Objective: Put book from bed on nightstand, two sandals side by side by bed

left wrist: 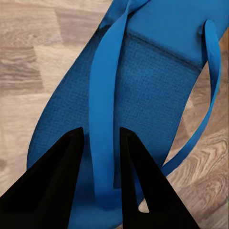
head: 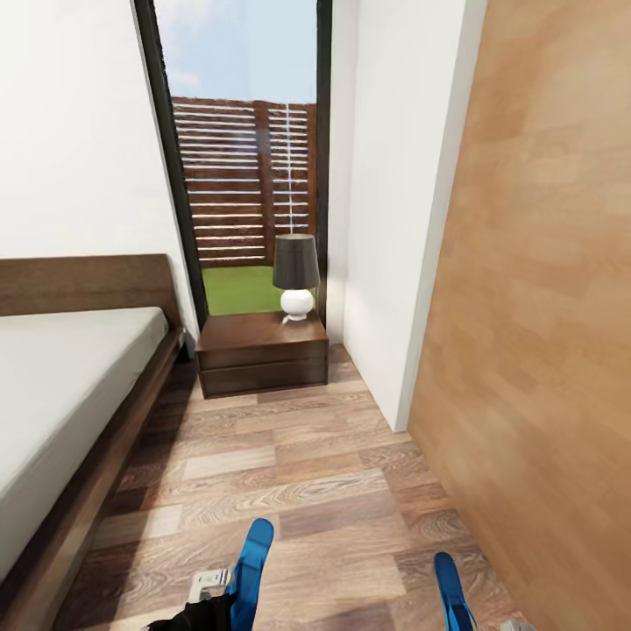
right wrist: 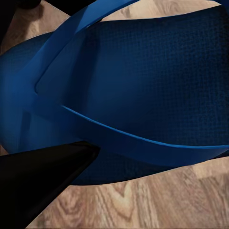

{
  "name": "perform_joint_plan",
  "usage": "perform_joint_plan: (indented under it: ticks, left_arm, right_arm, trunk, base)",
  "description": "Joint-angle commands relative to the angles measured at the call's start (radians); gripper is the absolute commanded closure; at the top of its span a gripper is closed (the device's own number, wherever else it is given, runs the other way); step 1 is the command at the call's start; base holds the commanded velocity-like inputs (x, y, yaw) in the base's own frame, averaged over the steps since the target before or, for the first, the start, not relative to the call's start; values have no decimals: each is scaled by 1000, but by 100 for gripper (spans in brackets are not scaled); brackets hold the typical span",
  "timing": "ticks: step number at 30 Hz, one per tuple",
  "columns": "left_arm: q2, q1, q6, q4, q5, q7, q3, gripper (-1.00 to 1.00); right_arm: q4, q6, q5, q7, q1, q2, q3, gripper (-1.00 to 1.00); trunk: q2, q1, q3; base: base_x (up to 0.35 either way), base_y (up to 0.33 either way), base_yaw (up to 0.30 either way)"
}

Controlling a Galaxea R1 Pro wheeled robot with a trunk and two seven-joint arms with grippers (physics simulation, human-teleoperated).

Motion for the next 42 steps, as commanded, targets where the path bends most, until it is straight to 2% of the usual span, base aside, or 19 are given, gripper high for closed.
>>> perform_joint_plan:
  ticks: [1,42]
  left_arm:
    - [0,-1,-5,1,7,-2,-6,100]
    - [0,-1,-5,1,7,-2,-6,100]
  right_arm:
    - [-1,11,2,5,-1,0,-9,100]
    - [-2,11,-1,8,-1,0,-9,100]
  trunk:
    - [0,0,-1]
    - [0,0,-1]
  base:
    - [315,0,0]
    - [315,0,3]
